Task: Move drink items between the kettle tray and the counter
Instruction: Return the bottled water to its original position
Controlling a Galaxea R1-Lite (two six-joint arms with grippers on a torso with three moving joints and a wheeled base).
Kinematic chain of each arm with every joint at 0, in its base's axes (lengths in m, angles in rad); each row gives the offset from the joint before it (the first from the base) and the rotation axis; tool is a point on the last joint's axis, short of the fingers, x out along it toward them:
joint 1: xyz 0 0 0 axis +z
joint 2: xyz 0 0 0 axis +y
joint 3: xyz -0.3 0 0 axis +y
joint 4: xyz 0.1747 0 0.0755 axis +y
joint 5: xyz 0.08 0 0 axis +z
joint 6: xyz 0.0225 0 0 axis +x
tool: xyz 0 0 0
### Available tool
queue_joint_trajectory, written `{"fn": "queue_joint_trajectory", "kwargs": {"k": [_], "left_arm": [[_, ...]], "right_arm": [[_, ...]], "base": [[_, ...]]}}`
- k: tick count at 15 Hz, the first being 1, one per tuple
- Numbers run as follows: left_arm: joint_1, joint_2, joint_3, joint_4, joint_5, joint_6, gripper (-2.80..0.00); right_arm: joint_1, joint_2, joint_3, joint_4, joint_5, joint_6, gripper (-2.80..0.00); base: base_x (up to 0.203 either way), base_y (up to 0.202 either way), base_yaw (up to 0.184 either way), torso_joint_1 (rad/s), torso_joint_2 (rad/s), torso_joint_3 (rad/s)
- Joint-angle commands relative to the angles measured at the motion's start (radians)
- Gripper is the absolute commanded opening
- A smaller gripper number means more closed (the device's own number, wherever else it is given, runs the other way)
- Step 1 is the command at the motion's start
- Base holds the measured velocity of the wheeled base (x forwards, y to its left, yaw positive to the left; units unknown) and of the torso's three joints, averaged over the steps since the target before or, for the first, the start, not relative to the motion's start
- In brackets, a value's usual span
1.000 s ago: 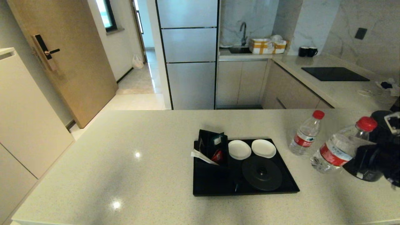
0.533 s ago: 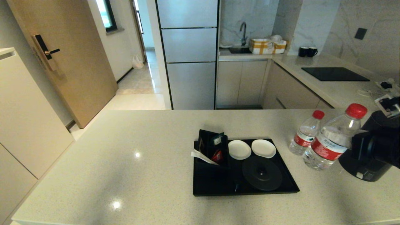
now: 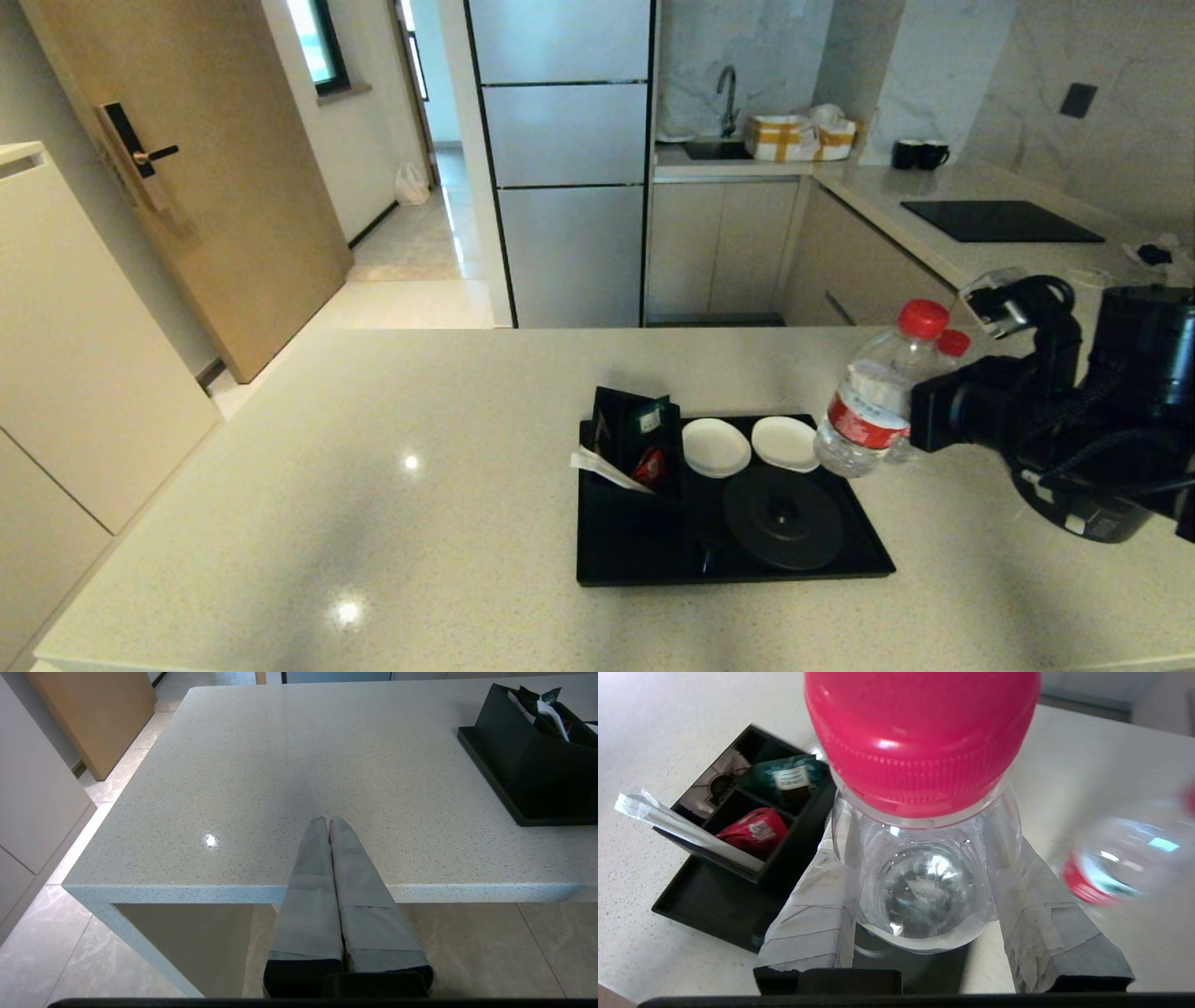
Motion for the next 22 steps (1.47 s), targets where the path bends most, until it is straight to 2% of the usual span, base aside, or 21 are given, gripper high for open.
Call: {"fn": "queue_joint_trajectory", "kwargs": {"k": [1,3,6,9,15,22], "left_arm": [[0.0,0.0,0.0,0.0,0.0,0.0,-2.8],[0.0,0.0,0.0,0.0,0.0,0.0,-2.8],[0.0,0.0,0.0,0.0,0.0,0.0,-2.8],[0.002,0.0,0.0,0.0,0.0,0.0,-2.8],[0.0,0.0,0.0,0.0,0.0,0.0,-2.8],[0.002,0.0,0.0,0.0,0.0,0.0,-2.8]], "right_arm": [[0.03,0.065,-0.016,-0.009,-0.001,0.0,-2.8],[0.062,0.095,-0.051,-0.013,-0.014,0.012,-2.8],[0.139,0.278,-0.189,-0.027,-0.039,0.031,-2.8],[0.164,0.383,-0.295,-0.033,-0.055,0.051,-2.8],[0.166,0.463,-0.33,-0.07,-0.059,0.068,-2.8],[0.143,0.57,-0.469,-0.052,-0.096,0.071,-2.8]], "base": [[0.0,0.0,0.0,0.0,0.0,0.0],[0.0,0.0,0.0,0.0,0.0,0.0],[0.0,0.0,0.0,0.0,0.0,0.0],[0.0,0.0,0.0,0.0,0.0,0.0],[0.0,0.0,0.0,0.0,0.0,0.0],[0.0,0.0,0.0,0.0,0.0,0.0]]}}
